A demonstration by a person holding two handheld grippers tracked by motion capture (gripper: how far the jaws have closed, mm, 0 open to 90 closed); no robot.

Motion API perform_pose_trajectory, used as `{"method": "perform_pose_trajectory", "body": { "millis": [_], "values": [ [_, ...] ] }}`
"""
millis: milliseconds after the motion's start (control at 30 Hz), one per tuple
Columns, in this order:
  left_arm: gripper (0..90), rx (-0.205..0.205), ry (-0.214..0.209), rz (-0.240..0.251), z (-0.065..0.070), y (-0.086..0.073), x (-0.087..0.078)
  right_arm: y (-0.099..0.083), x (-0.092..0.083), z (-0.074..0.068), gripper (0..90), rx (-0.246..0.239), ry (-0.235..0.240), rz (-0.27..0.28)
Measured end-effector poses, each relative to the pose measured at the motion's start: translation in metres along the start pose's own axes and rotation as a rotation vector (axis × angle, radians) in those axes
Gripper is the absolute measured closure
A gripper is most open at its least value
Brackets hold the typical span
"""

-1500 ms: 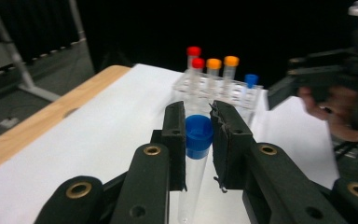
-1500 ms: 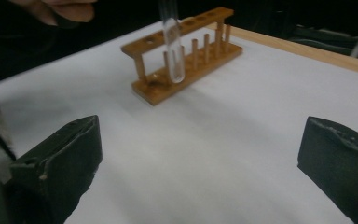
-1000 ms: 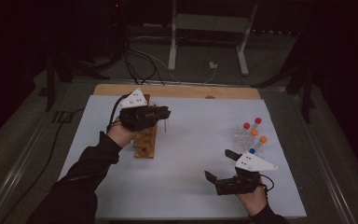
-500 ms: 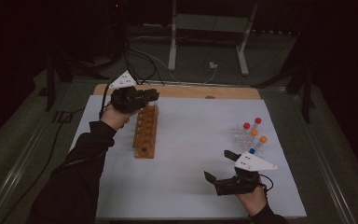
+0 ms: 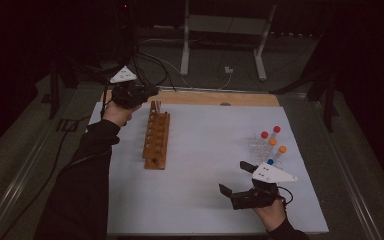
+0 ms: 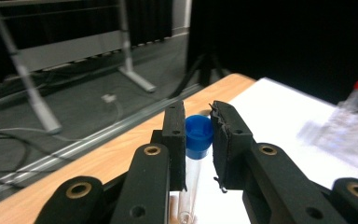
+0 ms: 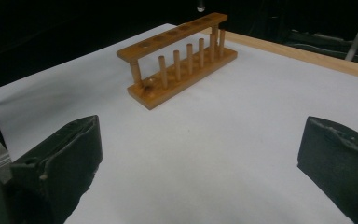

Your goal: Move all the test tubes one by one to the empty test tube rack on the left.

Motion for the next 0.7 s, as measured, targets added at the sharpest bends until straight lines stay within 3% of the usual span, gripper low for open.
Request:
{"method": "perform_pose_trajectory", "body": {
  "millis": [133,267,533,700],
  "values": [
    [77.6,-0.032,0.024,-0.002,-0.012,-0.008,0.007,-0.001,0.001,0.001,0.0,0.006,0.004,-0.002],
    [77.6,-0.036,0.068,-0.030,-0.018,-0.019,0.018,-0.002,0.001,0.001,0.0,0.007,0.007,-0.008],
    [77.6,-0.084,0.063,-0.046,-0.017,-0.042,0.033,-0.002,0.001,0.003,0.0,0.015,0.010,-0.010],
    [77.5,-0.074,0.063,-0.088,-0.013,-0.056,0.041,-0.003,0.001,0.003,0.0,0.013,0.015,-0.016]
  ]
}}
Point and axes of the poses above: each handheld gripper's, and its own axes: x roughly forward along the jaws, y roughly out of its top, z roughly to its right, the point moved 2 cm from there along x, roughly forward along the jaws, and after that the axes turned 11 degrees about x, right-handed, at the moved point
